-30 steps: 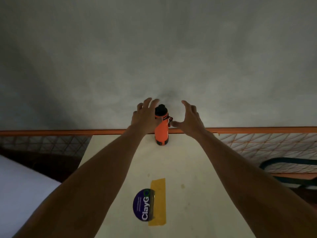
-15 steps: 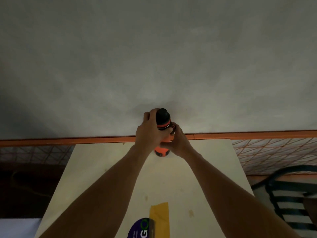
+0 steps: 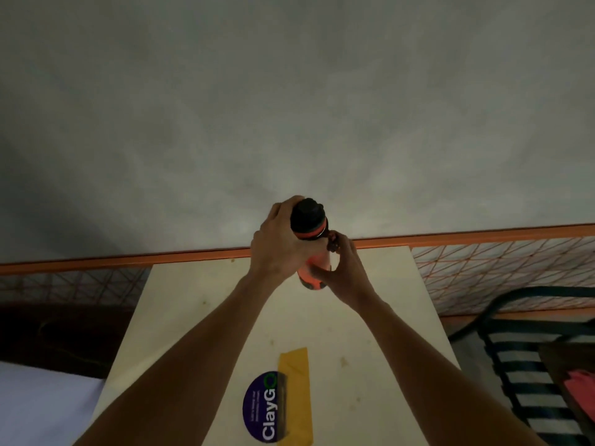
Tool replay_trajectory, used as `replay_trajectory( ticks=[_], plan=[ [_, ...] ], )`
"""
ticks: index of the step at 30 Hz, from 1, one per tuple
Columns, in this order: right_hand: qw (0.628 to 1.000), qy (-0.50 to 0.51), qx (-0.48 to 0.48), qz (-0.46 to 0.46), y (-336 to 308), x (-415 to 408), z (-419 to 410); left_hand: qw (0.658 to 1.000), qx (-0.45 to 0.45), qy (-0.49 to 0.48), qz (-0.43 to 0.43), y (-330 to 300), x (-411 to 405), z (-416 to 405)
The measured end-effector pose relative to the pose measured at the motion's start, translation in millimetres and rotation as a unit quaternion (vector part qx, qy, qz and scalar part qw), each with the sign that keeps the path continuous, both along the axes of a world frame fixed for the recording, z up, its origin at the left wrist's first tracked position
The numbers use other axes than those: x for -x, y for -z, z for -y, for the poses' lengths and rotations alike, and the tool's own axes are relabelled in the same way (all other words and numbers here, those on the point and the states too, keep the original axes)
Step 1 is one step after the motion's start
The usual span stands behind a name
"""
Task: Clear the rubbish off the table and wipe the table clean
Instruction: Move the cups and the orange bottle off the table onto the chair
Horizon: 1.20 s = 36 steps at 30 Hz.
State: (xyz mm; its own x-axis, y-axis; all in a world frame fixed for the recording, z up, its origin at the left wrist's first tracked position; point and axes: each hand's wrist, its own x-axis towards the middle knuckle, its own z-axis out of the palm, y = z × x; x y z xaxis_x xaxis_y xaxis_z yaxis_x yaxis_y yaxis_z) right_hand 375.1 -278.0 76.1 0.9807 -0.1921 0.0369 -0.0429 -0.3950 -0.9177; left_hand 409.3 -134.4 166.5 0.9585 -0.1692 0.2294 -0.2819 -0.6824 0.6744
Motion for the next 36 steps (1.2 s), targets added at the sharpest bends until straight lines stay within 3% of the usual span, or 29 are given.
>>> replay_trajectory(
  ticks=[10, 18, 26, 36],
  plan=[
    [0.992, 0.036, -0.078, 0.092, -89, 114, 28, 0.993, -0.013, 0.072, 0.093, -116, 108, 43],
    [0.989, 0.083, -0.037, 0.118, -123, 211, 60, 0.988, 0.059, 0.126, 0.074, -151, 202, 70],
    [0.984, 0.121, -0.076, 0.103, -139, 312, 92, 0.970, 0.078, 0.223, 0.066, -171, 284, 106],
    [0.955, 0.264, 0.018, 0.132, -169, 430, 118, 0.914, 0.104, 0.387, 0.064, -194, 356, 150]
  ],
)
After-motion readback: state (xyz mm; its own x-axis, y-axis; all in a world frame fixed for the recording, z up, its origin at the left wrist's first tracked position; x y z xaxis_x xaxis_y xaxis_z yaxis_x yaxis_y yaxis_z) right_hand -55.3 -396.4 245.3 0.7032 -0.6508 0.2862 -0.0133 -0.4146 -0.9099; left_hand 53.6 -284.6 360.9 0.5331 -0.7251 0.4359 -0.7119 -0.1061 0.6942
